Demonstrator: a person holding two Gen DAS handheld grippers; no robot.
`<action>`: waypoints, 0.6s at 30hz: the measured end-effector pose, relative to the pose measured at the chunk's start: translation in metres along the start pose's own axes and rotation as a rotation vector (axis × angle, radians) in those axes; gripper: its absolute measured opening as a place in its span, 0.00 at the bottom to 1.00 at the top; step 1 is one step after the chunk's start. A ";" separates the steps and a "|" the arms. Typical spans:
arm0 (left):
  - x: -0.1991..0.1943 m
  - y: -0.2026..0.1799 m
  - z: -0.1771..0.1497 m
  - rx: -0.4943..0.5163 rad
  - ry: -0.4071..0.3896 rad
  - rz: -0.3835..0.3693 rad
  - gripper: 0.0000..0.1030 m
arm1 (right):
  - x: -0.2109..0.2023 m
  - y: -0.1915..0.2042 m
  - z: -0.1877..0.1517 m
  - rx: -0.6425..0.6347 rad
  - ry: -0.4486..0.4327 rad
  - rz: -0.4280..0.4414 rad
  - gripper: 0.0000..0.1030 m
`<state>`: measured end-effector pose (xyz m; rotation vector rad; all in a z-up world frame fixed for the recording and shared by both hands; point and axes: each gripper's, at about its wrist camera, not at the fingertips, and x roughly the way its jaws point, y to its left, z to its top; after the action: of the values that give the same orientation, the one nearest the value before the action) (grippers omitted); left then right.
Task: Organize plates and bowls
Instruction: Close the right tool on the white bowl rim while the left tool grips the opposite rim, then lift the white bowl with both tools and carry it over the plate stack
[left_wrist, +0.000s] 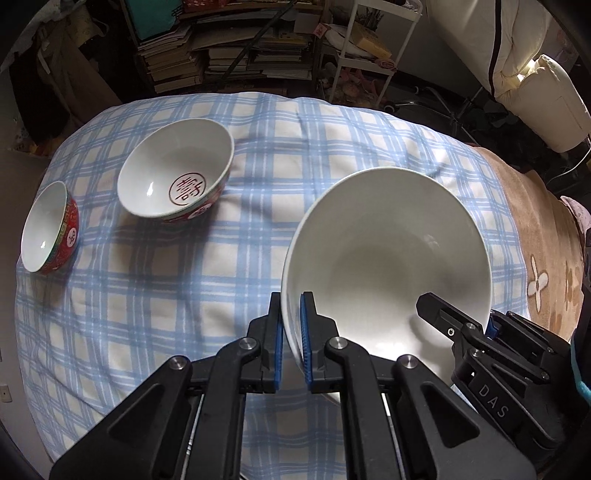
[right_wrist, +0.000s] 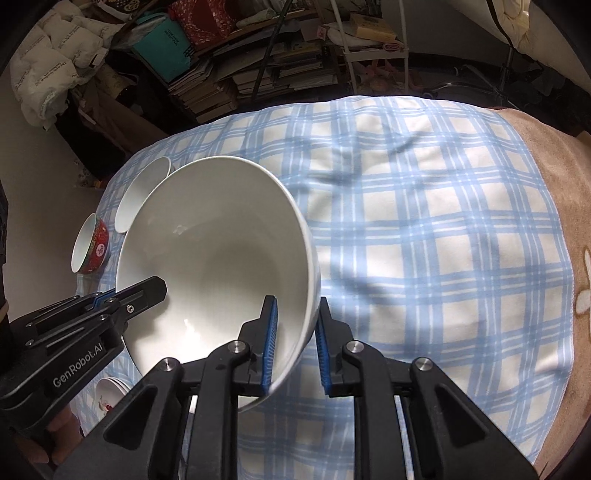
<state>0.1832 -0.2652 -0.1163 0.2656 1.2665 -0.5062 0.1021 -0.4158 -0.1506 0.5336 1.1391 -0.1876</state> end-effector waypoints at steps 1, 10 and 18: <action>-0.003 0.006 -0.005 -0.007 -0.003 0.006 0.09 | 0.000 0.006 -0.004 -0.004 0.001 0.006 0.20; -0.020 0.051 -0.044 -0.051 -0.014 0.032 0.09 | 0.002 0.054 -0.033 -0.043 -0.009 0.027 0.20; -0.022 0.068 -0.067 -0.082 -0.009 0.032 0.10 | 0.001 0.069 -0.050 -0.061 -0.064 0.054 0.20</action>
<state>0.1563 -0.1706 -0.1208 0.2147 1.2691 -0.4266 0.0902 -0.3317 -0.1454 0.5004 1.0632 -0.1220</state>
